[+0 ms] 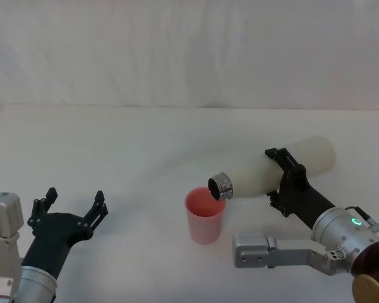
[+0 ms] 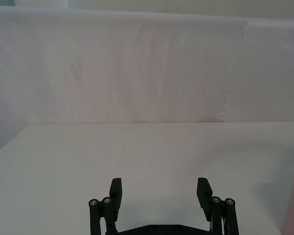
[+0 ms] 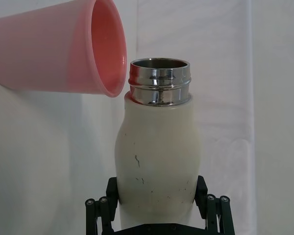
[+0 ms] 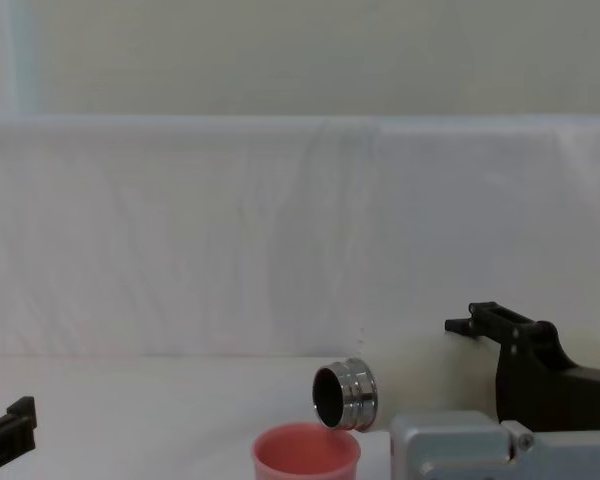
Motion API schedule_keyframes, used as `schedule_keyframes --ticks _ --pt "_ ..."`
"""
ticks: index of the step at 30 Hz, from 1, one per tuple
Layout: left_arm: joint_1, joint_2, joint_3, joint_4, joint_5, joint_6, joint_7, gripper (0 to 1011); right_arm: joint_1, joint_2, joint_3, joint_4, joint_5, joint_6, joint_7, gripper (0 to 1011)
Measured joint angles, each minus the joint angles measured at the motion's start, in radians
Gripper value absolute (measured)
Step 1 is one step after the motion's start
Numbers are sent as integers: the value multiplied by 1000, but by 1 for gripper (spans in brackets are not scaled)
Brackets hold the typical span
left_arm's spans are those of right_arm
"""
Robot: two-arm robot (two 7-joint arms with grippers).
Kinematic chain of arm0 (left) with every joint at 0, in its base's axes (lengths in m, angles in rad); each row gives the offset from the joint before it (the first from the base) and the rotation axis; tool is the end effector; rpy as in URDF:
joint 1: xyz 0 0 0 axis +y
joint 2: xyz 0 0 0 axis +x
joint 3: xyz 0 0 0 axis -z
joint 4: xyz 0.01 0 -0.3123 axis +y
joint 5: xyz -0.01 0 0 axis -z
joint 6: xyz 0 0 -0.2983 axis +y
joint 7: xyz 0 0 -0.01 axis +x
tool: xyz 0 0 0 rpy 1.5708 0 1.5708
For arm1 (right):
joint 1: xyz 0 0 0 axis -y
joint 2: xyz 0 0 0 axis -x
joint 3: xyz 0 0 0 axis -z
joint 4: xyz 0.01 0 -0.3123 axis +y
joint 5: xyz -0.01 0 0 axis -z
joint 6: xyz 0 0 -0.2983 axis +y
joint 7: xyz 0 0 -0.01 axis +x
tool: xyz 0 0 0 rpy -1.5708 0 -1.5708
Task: Grasp the thermos with one hand and pour water into the cup lid.
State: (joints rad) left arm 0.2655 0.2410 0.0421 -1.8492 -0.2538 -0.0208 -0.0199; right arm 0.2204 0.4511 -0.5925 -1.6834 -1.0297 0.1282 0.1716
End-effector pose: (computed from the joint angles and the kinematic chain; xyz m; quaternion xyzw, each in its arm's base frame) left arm 0.2368 0.0440 -0.3061 -0.0174 0.0064 0.6616 0.7496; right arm 0.3311 0.0331 -0.2705 -0.4034 -0.5585 -0.3415 0.6393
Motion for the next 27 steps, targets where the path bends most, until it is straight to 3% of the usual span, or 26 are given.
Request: schedule_keyframes --ticks 27 --pt "0 0 0 0 0 0 0 1001 19 3 -16 5 -24 6 10 951"
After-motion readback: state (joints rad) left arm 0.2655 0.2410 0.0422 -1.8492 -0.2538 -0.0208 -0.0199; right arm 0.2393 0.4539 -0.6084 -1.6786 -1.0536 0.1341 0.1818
